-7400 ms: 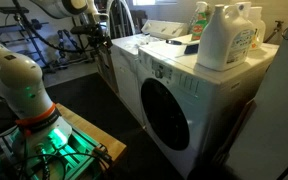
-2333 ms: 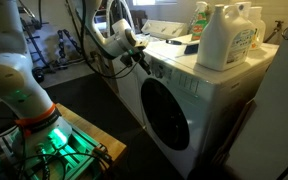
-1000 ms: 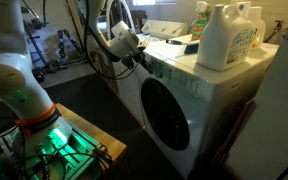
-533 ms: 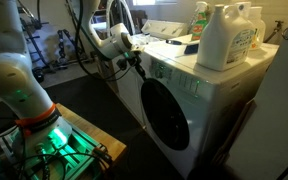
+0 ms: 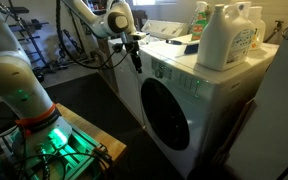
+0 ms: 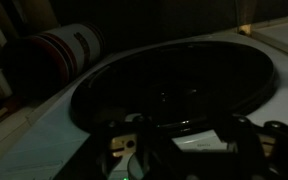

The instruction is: Push the button on the washing machine

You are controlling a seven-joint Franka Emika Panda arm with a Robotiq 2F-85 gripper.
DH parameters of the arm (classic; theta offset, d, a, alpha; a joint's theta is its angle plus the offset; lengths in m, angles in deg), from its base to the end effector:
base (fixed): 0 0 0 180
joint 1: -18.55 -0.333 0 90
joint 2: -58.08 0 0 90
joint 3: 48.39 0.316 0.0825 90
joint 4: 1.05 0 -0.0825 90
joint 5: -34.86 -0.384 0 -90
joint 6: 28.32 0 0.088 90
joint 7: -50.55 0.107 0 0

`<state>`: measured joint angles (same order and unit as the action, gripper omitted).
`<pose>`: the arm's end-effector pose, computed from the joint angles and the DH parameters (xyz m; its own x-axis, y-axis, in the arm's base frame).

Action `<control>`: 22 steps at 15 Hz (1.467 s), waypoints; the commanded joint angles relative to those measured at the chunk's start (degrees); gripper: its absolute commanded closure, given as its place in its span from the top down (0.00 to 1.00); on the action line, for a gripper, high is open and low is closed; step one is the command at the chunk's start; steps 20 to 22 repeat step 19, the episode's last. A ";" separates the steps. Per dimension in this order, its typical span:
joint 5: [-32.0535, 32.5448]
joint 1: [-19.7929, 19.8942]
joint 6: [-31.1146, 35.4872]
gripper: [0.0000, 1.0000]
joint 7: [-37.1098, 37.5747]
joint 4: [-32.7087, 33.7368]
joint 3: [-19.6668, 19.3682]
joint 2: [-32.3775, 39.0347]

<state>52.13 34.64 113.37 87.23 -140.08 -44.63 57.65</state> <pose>0.4784 -0.1038 0.3139 0.8096 -0.5695 0.1419 -0.5860 -0.7982 0.1397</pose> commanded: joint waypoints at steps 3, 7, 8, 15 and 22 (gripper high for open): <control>-9.71 -4.51 -18.58 1.00 -13.00 3.83 -6.26 -10.07; -11.64 -5.41 -27.00 1.00 -19.31 5.63 -7.64 -15.58; -11.69 -5.63 -28.38 1.00 -20.22 5.81 -7.67 -16.65; -13.42 -6.82 -29.63 1.00 -24.19 6.42 -7.72 -17.83; -13.56 -6.87 -29.63 1.00 -24.47 6.29 -7.83 -17.84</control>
